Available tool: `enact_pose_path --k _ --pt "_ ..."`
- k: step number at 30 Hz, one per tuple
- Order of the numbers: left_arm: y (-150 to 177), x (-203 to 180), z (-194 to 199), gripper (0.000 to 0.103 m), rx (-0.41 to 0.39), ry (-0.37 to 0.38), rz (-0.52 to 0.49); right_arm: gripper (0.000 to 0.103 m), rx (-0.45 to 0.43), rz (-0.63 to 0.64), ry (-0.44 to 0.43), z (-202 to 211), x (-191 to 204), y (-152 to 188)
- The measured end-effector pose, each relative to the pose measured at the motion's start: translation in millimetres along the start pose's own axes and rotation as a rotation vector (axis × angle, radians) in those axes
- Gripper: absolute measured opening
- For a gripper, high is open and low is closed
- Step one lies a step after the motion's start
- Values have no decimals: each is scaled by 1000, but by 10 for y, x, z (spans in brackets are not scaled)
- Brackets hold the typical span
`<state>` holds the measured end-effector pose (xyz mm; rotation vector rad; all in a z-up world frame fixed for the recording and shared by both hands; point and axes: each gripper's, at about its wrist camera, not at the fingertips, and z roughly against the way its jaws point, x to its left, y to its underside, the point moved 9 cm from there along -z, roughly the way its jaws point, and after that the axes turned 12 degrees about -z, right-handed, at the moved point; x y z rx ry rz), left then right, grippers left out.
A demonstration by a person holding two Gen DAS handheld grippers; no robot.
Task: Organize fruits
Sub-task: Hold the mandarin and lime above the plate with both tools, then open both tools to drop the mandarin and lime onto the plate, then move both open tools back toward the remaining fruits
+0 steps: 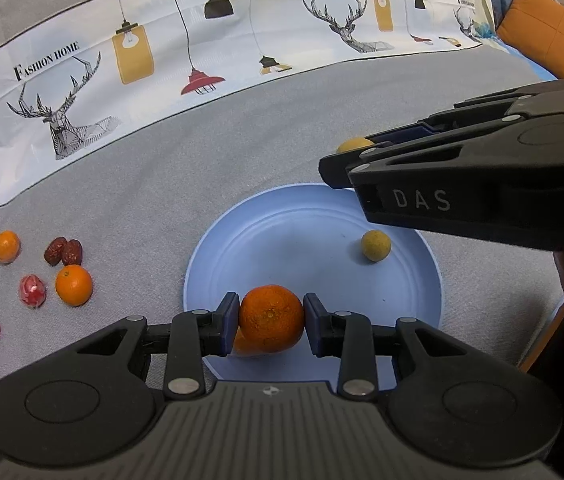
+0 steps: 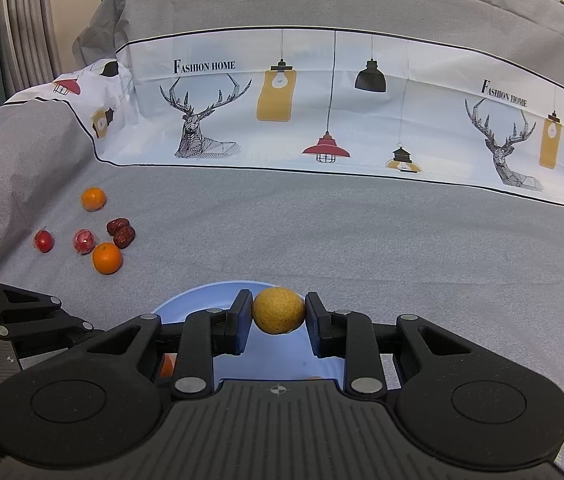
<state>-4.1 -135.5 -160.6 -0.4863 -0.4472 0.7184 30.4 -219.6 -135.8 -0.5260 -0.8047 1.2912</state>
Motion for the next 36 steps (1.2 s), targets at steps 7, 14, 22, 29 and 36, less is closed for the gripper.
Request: enact_pose_path --k 7,14,22,29,36 --pt "-18 68 33 52 -21 -19 28 49 -11 -13 29 -4 -43 -37" --pt "-66 290 94 51 -45 -77 96 49 -14 -16 31 -11 -35 -56" --pt "-164 1069 263 7 -74 -107 303 49 -17 -25 16 -27 29 -84" --pt "-372 2099 438 7 -124 -333 277 20 -64 -20 -8 -30 236 -156" --pt "213 2622 47 7 31 -288 527 18 -65 5 -44 -117 461 -179"
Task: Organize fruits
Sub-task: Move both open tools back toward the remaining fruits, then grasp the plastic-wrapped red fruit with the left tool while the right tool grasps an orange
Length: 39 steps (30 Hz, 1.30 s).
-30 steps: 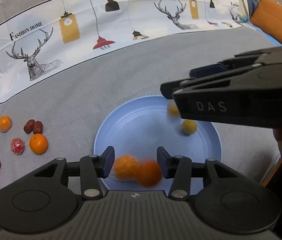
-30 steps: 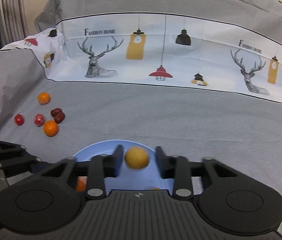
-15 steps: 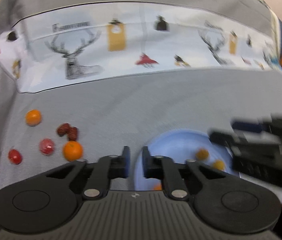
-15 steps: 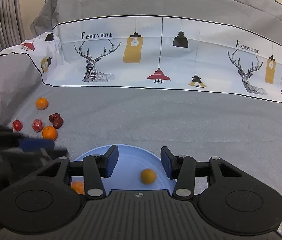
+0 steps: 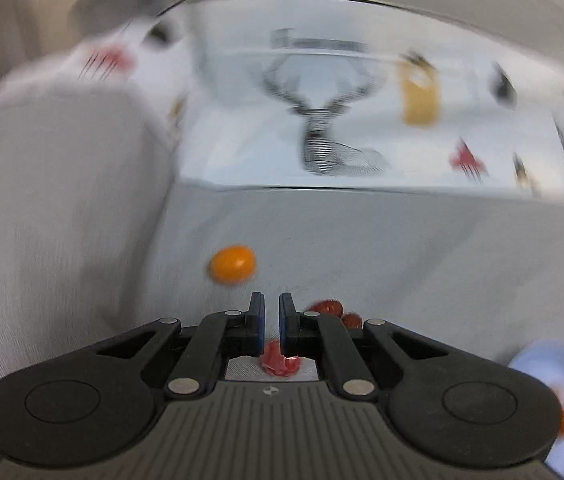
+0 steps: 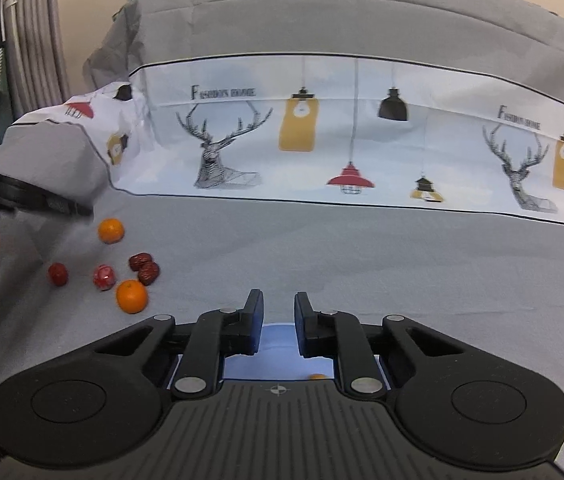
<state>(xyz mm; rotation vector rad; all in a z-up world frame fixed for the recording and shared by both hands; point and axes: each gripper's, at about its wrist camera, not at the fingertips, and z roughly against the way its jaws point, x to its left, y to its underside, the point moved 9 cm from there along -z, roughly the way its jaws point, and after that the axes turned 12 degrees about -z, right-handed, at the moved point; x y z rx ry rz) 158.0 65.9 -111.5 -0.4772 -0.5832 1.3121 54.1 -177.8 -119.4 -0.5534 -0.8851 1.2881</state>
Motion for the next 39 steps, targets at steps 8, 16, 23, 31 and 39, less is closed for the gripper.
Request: enact_pose_path --k 8,16,23,31,39 --pt "139 214 -290 30 128 64 152 18 21 24 -72 -146 356 -17" --pt "191 75 -481 56 177 131 171 18 55 79 -148 -266 707 19" --pt "298 -80 -713 54 271 40 34 20 103 117 -210 -436 889 42" --pt "297 -56 -696 34 263 19 31 52 154 153 -240 -754 1142 118" --pt "287 33 -714 35 269 10 67 57 219 144 -238 -1144 1292 228"
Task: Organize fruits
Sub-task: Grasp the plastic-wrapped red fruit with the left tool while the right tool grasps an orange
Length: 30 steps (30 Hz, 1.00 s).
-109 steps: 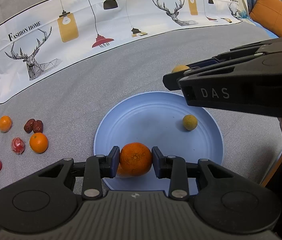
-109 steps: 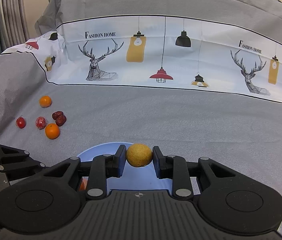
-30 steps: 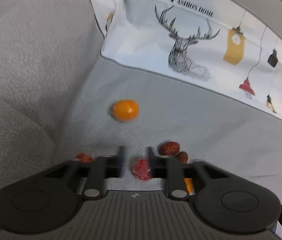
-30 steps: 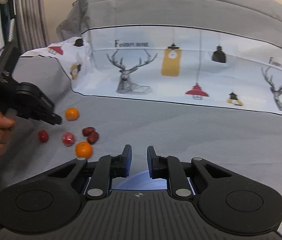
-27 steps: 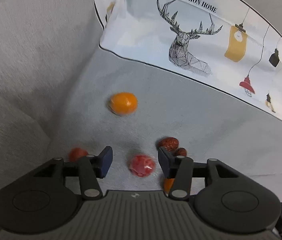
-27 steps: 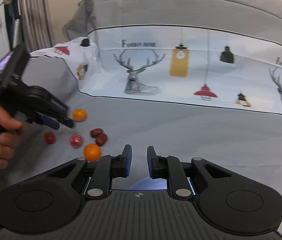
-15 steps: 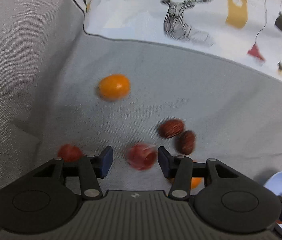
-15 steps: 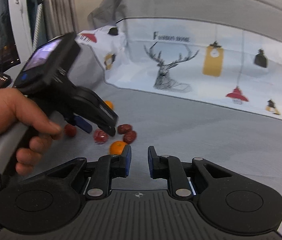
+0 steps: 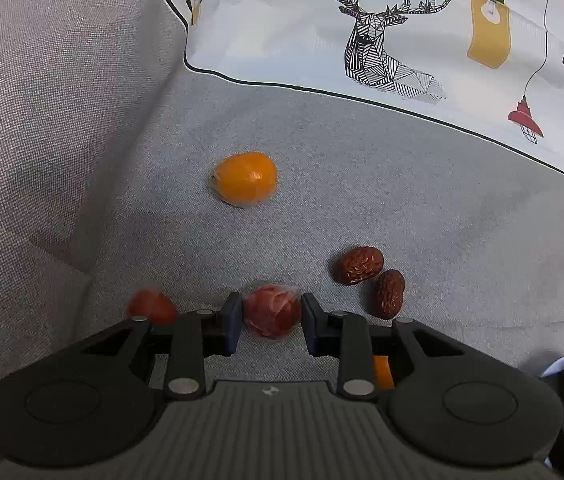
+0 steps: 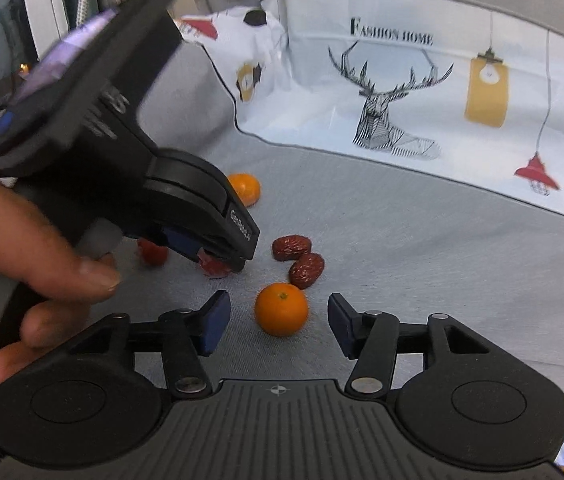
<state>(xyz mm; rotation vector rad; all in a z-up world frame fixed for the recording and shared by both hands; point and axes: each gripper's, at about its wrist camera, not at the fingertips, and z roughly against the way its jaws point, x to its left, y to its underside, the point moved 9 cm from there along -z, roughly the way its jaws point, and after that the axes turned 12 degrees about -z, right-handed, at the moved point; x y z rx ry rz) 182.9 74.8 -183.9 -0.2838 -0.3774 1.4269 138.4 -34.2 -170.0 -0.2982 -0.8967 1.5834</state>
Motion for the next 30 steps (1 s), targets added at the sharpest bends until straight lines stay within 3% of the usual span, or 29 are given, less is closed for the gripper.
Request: enact_pose_path --k 10,12,17,24,30 --pt "-25 -42 -60 34 10 -12 -24 55 46 23 13 -356 47 40" --pt "-25 -46 -54 34 8 -14 -29 38 50 21 23 -384 28 43" --pt "-27 -47 22 34 -22 -7 -20 37 45 -2 -3 -326 34 41" --pt "-4 -10 431 34 -141 -18 2 37 -33 -11 26 119 -85 -148" --pt "7 -153 953 34 -302 -17 -18 37 -139 -83 53 937 -344 -203"
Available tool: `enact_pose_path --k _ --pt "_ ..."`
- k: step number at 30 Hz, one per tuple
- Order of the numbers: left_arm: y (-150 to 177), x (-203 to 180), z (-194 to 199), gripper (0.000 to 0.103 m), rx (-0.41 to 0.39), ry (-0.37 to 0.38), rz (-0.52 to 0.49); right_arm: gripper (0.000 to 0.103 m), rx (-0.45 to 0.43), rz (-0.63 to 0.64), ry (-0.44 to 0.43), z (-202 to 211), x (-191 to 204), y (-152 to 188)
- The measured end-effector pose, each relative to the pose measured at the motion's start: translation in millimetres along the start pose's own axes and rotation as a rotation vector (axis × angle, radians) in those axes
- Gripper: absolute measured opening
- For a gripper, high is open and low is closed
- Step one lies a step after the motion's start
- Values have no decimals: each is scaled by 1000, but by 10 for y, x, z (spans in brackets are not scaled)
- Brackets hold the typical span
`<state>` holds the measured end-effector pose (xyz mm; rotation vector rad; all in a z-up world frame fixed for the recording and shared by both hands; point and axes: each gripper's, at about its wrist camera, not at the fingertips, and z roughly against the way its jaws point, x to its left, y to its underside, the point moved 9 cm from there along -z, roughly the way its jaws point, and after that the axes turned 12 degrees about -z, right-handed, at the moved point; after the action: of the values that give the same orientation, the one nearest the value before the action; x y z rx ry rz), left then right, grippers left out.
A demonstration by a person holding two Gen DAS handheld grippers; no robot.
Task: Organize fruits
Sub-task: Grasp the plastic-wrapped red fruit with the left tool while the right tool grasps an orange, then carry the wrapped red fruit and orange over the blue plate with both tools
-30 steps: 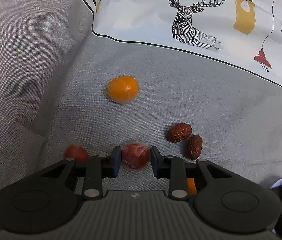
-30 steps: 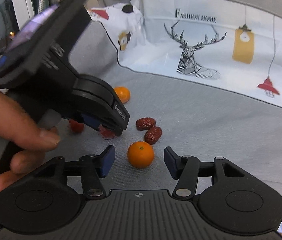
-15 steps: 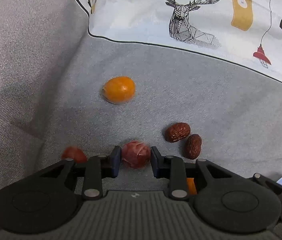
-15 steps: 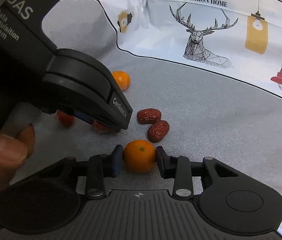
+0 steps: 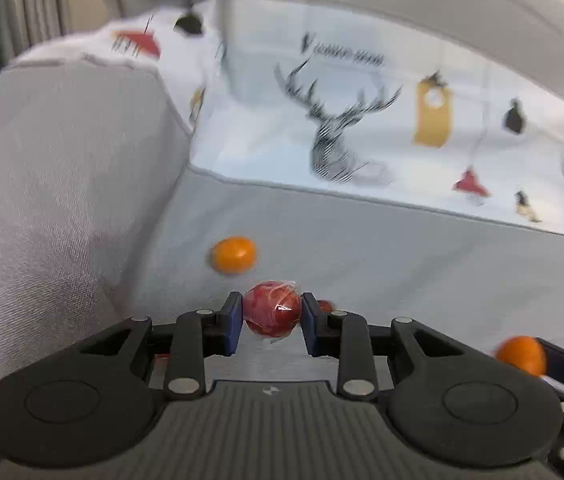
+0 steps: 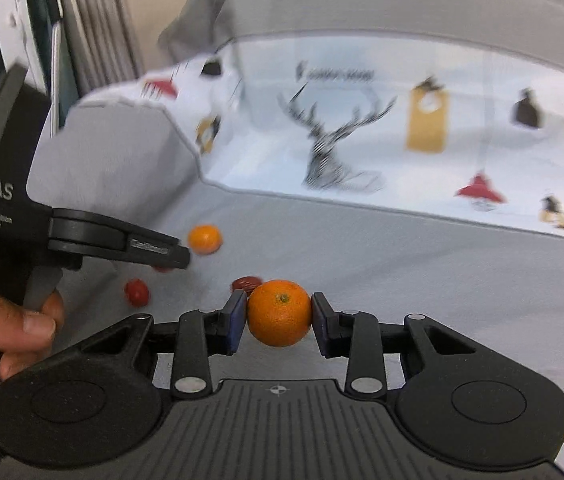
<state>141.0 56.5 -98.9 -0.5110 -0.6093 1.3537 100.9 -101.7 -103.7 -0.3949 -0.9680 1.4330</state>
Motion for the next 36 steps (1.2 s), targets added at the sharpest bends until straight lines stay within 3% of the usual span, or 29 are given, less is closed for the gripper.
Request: enact_pose_path --k 4,7,11,14,18,28,36 --pt "8 -279 321 34 -74 55 -47 37 -49 -106 42 470 -365 143" --pt "69 -513 499 34 -101 92 -85 37 -28 -150 73 654 -580 319" --pt "199 -812 563 34 -98 122 -160 37 -67 -47 159 790 -761 341" --pt "245 -939 456 34 -79 102 -226 37 -48 -48 212 768 -978 407" --pt "295 -985 289 34 -36 105 -241 37 -34 -59 252 810 -1224 490" --pt "367 -1136 197 34 -15 100 -334 37 8 -54 261 839 -1424 594" --pt "449 -1544 281 34 -83 161 -494 37 63 -3 215 757 -1264 673"
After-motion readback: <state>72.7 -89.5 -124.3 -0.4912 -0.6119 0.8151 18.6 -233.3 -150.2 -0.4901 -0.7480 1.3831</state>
